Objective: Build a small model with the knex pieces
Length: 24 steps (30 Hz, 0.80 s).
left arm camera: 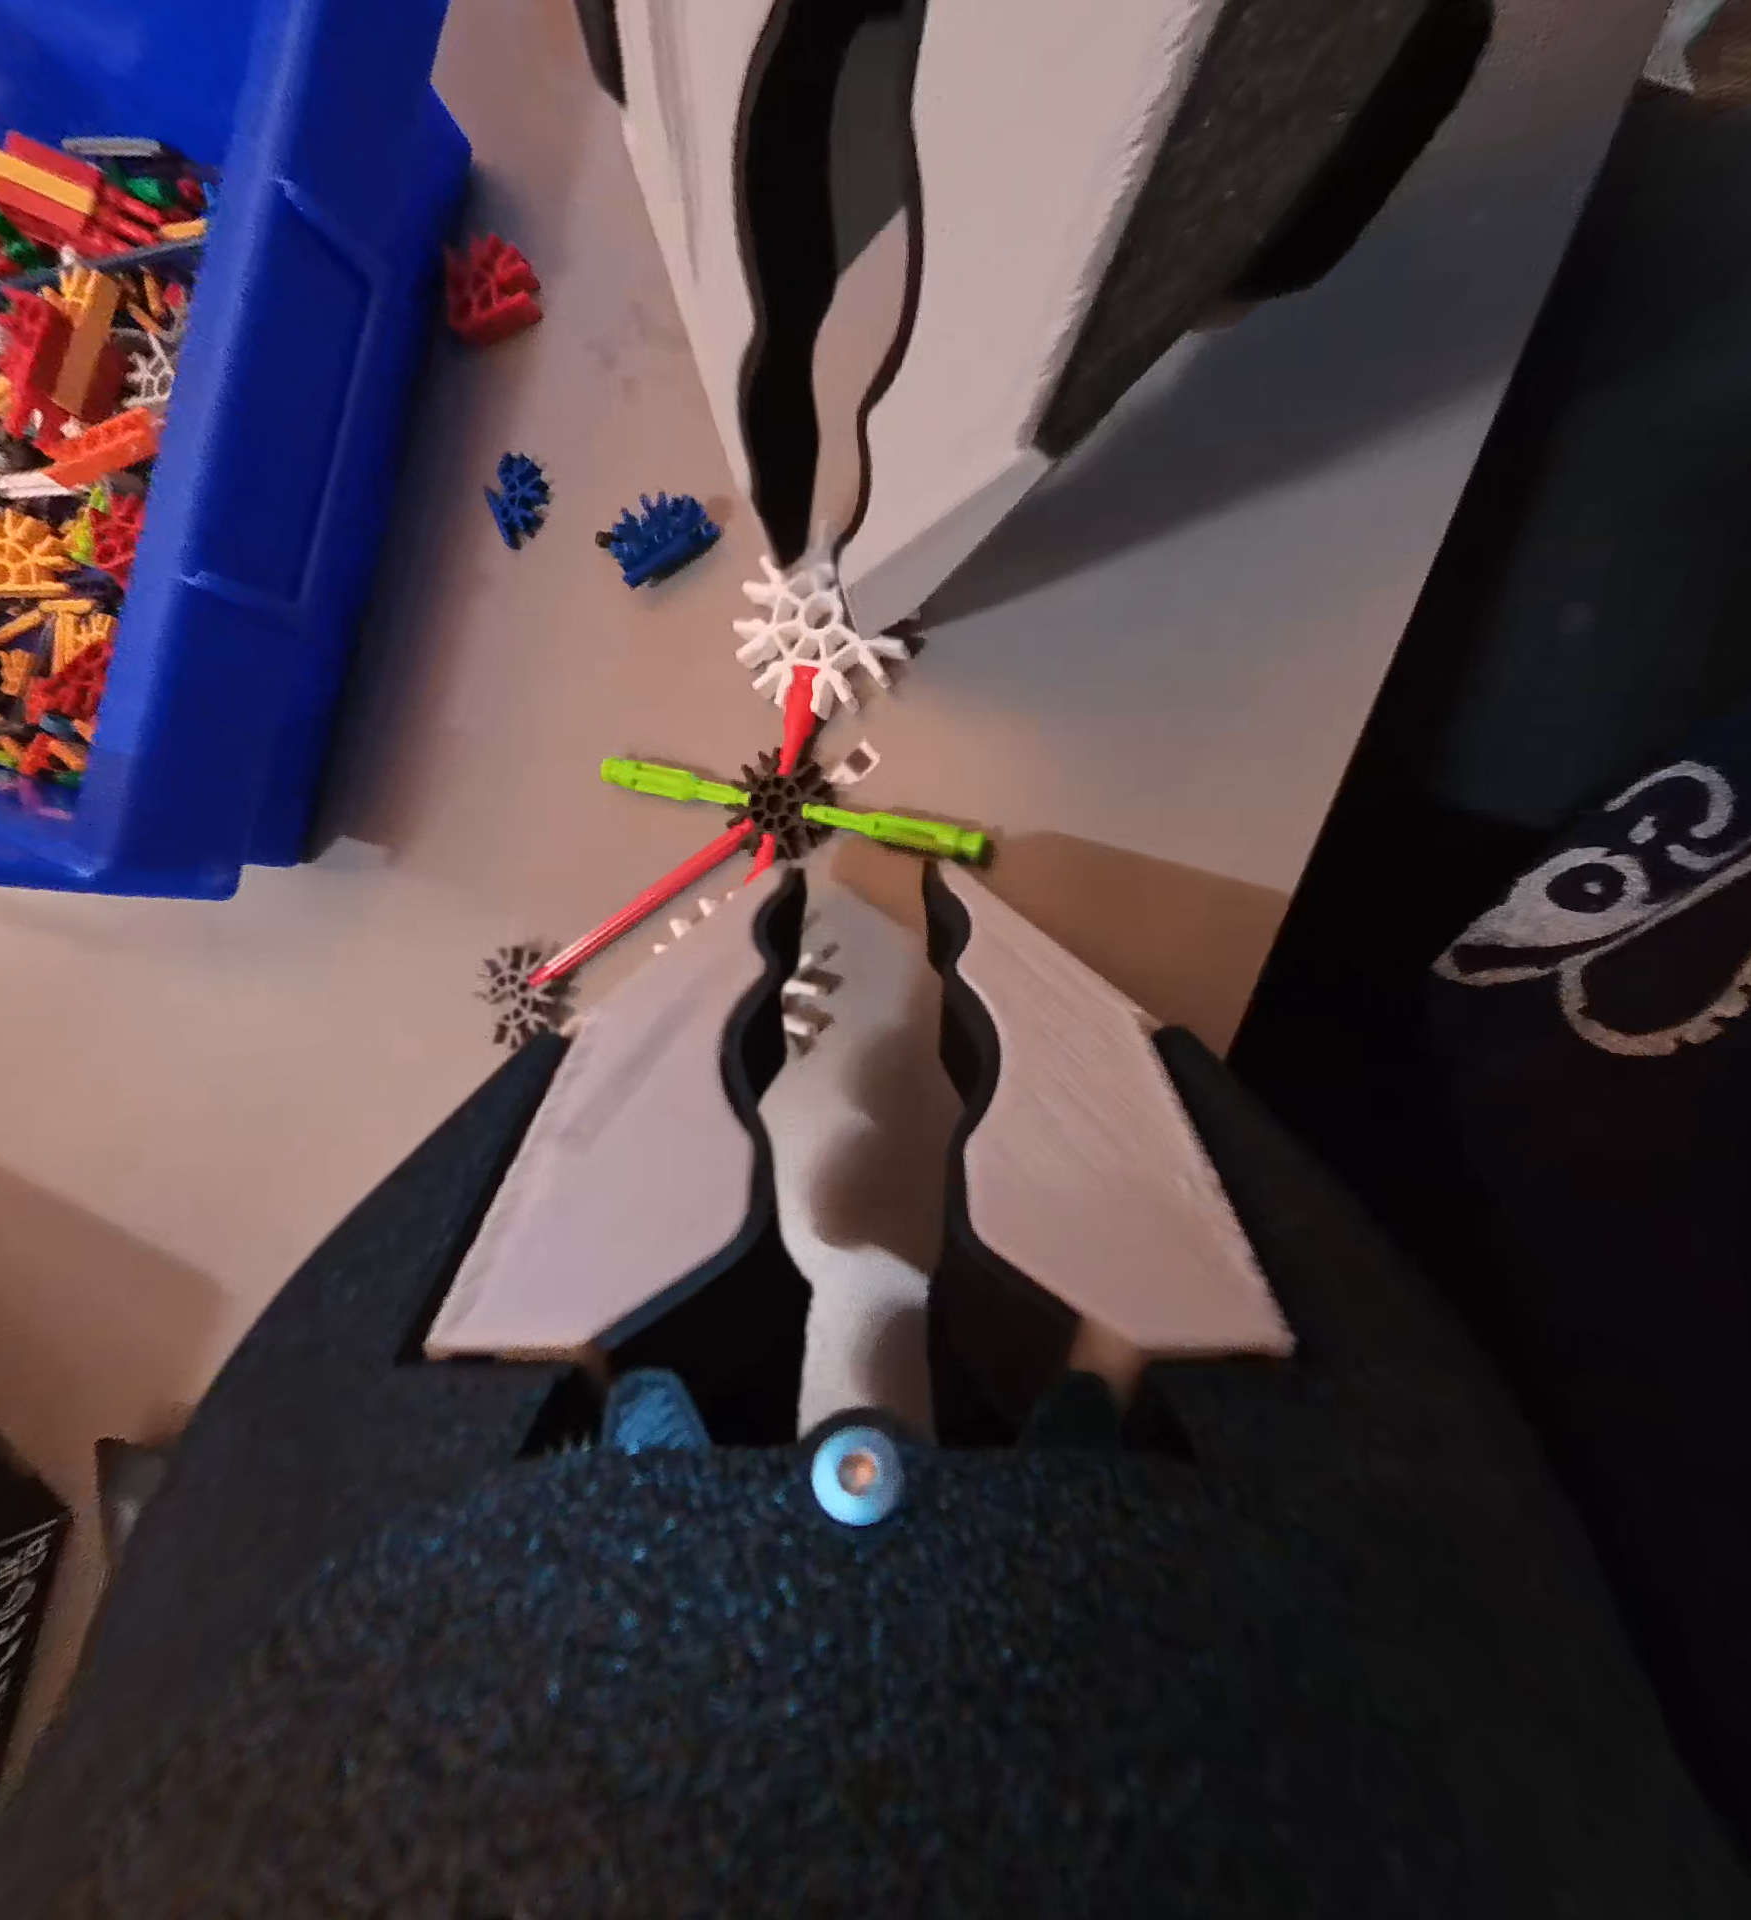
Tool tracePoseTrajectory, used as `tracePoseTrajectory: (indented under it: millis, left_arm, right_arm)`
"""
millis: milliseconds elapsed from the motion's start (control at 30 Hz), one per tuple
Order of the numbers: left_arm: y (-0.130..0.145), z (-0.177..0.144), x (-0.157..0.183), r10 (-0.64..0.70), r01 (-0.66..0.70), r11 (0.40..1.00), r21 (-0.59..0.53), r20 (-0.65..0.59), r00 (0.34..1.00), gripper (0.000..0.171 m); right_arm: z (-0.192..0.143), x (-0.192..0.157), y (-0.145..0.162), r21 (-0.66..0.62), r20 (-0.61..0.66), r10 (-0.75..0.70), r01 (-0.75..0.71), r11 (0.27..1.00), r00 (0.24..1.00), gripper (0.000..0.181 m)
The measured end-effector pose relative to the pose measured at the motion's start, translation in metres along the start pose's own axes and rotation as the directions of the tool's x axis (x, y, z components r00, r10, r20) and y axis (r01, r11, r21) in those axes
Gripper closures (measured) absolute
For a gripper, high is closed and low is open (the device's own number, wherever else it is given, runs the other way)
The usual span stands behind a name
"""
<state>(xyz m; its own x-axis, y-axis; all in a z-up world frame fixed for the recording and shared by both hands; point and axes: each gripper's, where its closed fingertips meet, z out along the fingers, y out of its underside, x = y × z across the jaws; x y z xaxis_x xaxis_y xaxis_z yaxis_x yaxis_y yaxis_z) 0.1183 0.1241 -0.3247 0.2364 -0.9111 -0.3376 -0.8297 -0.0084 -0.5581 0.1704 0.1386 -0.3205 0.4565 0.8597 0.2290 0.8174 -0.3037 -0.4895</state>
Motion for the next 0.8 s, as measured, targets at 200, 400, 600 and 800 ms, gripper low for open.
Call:
tracePoseTrajectory:
  millis: [200, 400, 600, 800]
  left_arm:
    - [-0.007, -0.006, -0.007, -0.031, 0.029, 0.997, 0.073, 0.031, 0.999, 0.143]
    - [-0.002, 0.000, -0.003, -0.061, 0.060, 0.996, 0.065, 0.004, 0.998, 0.147]
    - [0.000, -0.002, -0.003, -0.073, 0.073, 0.995, 0.067, 0.003, 0.997, 0.144]
    - [-0.001, -0.011, -0.005, -0.070, 0.068, 0.993, 0.096, 0.020, 0.997, 0.142]
  right_arm:
    - [-0.003, 0.000, -0.007, 0.030, -0.005, 0.007, -0.007, 1.000, 1.000, 0.163]
    - [0.004, -0.003, -0.008, 0.031, 0.024, 0.014, -0.015, 0.999, 1.000, 0.165]
    - [0.007, -0.005, -0.014, 0.039, 0.030, -0.001, -0.001, 0.999, 1.000, 0.167]
    - [0.002, 0.001, -0.020, 0.051, 0.016, -0.009, 0.008, 0.999, 1.000, 0.163]
